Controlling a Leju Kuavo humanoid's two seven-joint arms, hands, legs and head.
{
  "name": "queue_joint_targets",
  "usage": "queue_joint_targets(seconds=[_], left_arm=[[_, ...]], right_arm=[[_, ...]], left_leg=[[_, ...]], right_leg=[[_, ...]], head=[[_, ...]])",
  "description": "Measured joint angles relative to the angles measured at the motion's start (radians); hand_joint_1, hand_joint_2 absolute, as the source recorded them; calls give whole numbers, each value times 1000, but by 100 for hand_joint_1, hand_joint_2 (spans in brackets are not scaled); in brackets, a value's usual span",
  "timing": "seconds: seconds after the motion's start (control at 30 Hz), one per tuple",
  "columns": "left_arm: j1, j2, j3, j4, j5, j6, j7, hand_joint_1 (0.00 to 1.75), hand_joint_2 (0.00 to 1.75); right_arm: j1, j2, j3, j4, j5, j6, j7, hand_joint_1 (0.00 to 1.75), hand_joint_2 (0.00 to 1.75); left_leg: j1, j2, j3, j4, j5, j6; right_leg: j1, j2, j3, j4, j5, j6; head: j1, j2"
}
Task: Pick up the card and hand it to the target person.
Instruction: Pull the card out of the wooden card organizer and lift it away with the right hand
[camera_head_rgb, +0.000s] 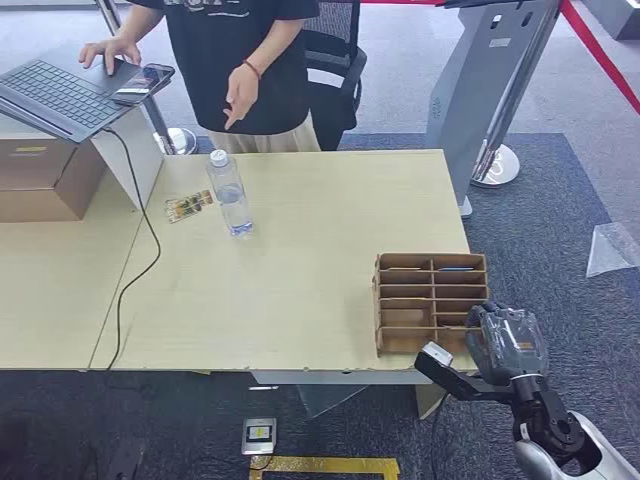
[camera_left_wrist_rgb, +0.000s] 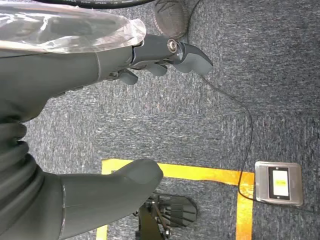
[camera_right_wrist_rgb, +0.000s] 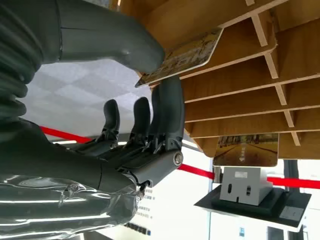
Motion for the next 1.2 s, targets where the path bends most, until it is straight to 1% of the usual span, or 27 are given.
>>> queue_joint_targets(seconds=[0.1,0.13,0.23,0.3,0.43,0.57,0.8,0.93,1.1,1.2], left_arm=[[0,0,0,0,0,1,0,0,175],[0,0,0,0,0,1,0,0,175],[0,0,0,0,2,3,0,0,175],[0,0,0,0,3,4,0,0,175],[0,0,0,0,4,6,0,0,175],[0,0,0,0,5,7,0,0,175],[0,0,0,0,5,8,-1,0,175],[0,0,0,0,4,8,-3,0,175],[0,0,0,0,3,7,-8,0,175],[0,0,0,0,2,2,-9,0,175]], right_arm=[[-4,0,4,0,10,6,6,118,175],[-5,0,5,0,14,9,8,124,175],[-8,0,8,0,25,18,14,134,175],[-9,0,9,0,31,23,19,137,175],[-10,0,11,0,43,34,27,134,175],[-10,0,11,-1,48,39,31,148,175],[-10,0,10,-8,49,44,35,154,175],[-10,0,5,-19,43,58,31,155,175],[-10,-8,-17,-52,24,116,-2,151,175],[-10,-18,-37,-86,-4,174,-35,150,175]], left_leg=[[0,0,0,0,0,0],[0,0,0,0,0,0],[0,0,0,0,0,0],[0,0,0,0,0,0],[0,0,0,0,0,0],[0,0,0,0,0,0],[0,0,0,0,0,0],[0,0,0,0,0,0],[0,0,0,0,0,0],[0,0,0,0,0,0]], right_leg=[[0,0,0,0,0,0],[0,0,0,0,0,0],[0,0,0,0,0,0],[0,0,0,0,0,0],[0,0,0,0,0,0],[0,0,0,0,0,0],[0,0,0,0,0,0],[0,0,0,0,0,0],[0,0,0,0,0,0],[0,0,0,0,0,0]], head=[[0,0],[0,0],[0,0],[0,0],[0,0],[0,0],[0,0],[0,0],[0,0],[0,0]])
